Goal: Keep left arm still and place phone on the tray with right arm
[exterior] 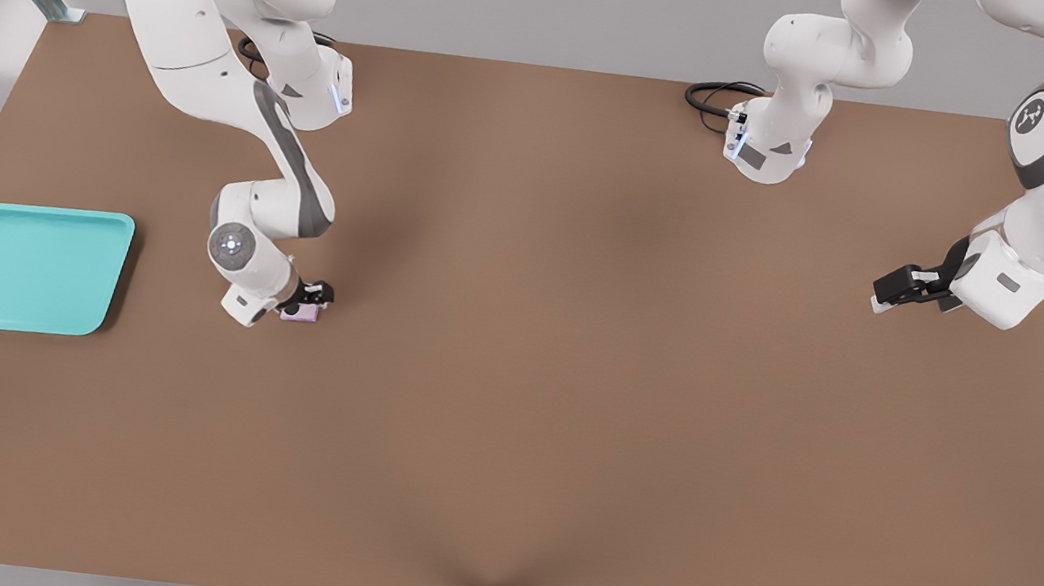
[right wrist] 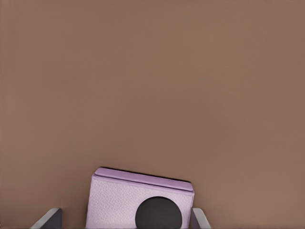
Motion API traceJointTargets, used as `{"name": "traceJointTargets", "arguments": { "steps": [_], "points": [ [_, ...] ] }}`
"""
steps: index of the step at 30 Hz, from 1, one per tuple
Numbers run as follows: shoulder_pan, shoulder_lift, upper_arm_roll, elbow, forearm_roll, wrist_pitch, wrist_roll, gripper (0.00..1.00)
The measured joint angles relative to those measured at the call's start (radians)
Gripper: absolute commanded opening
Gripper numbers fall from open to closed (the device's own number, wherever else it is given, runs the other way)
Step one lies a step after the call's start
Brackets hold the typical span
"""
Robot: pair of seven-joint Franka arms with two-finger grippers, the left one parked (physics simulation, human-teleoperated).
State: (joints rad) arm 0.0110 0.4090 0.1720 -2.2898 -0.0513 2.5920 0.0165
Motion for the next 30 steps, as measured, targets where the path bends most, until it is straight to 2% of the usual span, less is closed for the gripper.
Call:
{"name": "traceJointTargets", "arguments": {
  "steps": [5,6,7,8,11,18,24,30],
  "points": [
    [-0.002,0.026,0.001,0.002,0.0,0.005,0.009,1.0],
    [-0.002,0.029,0.001,0.003,0.0,0.006,0.011,0.95],
    [-0.002,0.031,0.001,0.003,0.002,0.007,0.011,0.84],
    [-0.002,0.031,0.001,0.004,0.006,0.008,0.008,0.78],
    [-0.002,0.026,0.002,0.004,0.013,0.009,0.003,0.7],
    [-0.012,-0.031,0.002,0.017,0.013,-0.012,-0.005,0.7],
    [-0.219,-0.155,0.002,0.037,0.011,-0.104,-0.052,0.7],
    [-0.523,-0.131,-0.003,0.131,0.012,-0.193,-0.192,0.7]
  ]
}}
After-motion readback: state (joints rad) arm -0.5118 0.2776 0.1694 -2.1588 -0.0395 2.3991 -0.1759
